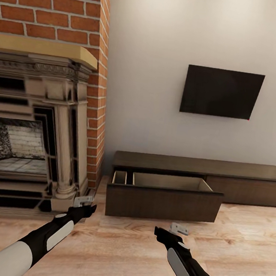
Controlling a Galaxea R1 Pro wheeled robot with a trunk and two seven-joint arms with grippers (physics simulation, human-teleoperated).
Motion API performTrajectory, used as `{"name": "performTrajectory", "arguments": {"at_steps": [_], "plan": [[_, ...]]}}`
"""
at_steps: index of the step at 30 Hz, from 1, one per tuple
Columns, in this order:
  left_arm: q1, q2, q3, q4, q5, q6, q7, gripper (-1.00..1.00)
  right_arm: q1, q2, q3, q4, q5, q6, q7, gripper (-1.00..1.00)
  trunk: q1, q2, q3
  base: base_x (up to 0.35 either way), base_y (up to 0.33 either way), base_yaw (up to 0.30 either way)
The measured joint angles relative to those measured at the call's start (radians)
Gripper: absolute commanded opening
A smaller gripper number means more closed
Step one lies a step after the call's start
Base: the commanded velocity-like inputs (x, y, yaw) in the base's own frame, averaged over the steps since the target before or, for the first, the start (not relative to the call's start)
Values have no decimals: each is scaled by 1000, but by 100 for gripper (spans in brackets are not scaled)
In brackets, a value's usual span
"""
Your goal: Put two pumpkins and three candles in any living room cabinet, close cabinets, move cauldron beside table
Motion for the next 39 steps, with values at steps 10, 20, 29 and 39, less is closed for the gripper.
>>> {"name": "performTrajectory", "arguments": {"at_steps": [10,20,29,39], "plan": [[0,0,-3,5,0,-8,-3,100,0,0,0,0,0,0,0,100,38,-70,-31,0,0,-10],[0,-1,-7,6,0,-9,-3,100,0,0,0,0,-1,0,0,100,69,-124,-64,0,0,-168],[0,0,-7,6,-1,-16,-3,100,0,1,2,-4,1,-1,-1,100,73,-126,-99,0,0,-25],[0,0,-7,4,0,-24,-3,100,0,1,3,-7,9,-1,-1,100,77,-128,-138,0,0,-1]]}}
